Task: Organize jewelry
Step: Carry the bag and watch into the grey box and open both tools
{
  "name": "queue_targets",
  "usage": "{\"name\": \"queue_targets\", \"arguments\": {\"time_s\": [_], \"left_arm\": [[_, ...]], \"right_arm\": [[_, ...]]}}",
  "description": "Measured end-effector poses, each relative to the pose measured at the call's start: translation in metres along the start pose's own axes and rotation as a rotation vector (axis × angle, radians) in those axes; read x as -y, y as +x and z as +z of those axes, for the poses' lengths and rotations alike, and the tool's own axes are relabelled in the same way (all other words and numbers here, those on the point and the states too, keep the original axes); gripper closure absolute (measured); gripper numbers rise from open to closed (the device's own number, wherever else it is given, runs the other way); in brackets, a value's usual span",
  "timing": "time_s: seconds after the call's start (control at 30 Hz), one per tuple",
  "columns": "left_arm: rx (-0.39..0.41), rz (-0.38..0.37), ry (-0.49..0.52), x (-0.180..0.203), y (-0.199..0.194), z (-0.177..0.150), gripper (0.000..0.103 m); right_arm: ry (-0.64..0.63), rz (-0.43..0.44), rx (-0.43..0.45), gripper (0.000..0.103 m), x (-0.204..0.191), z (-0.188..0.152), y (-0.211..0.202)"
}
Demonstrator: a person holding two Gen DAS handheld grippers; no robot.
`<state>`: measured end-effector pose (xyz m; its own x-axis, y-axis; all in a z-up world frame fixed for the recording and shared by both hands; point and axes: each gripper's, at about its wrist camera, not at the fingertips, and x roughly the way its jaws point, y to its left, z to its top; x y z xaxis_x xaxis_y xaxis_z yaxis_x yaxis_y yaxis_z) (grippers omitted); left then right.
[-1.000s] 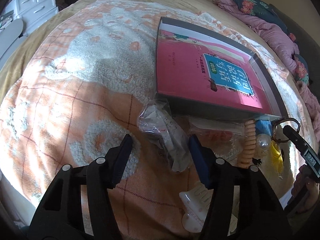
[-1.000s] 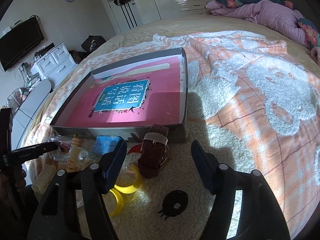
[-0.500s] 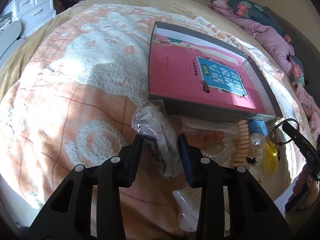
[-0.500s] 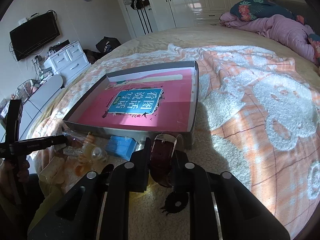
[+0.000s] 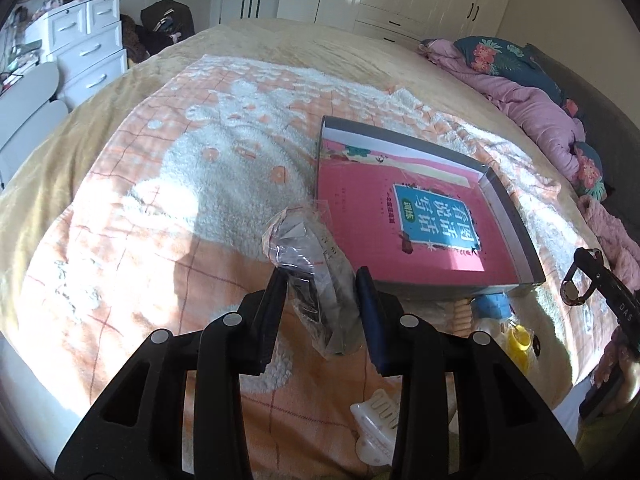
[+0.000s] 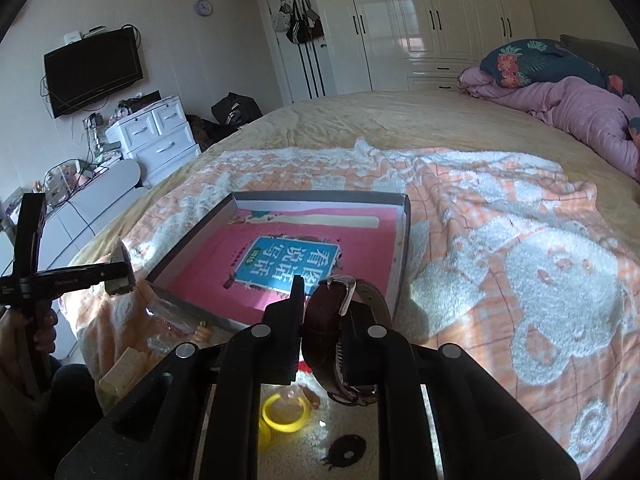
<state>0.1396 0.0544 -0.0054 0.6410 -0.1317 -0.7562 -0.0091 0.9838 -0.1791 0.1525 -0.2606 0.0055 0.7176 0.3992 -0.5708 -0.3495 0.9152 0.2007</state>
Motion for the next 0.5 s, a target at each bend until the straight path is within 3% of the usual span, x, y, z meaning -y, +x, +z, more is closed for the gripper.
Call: {"name": "queue_targets", "arguments": {"time_s": [0.27,0.5], "left_arm": [[-0.009,-0.013,0.035,0.024,0.026,0.028,0.075],[-0.041,0.001,0.079,0.041,0.059,0.035,0.075]], "right_arm": [[-0.022,-0.014,-0.056,0.089,-0.002,0.021,0.052],[-0.078,-0.096,-0.141,0.089,0.000,0.014,0.088]]}}
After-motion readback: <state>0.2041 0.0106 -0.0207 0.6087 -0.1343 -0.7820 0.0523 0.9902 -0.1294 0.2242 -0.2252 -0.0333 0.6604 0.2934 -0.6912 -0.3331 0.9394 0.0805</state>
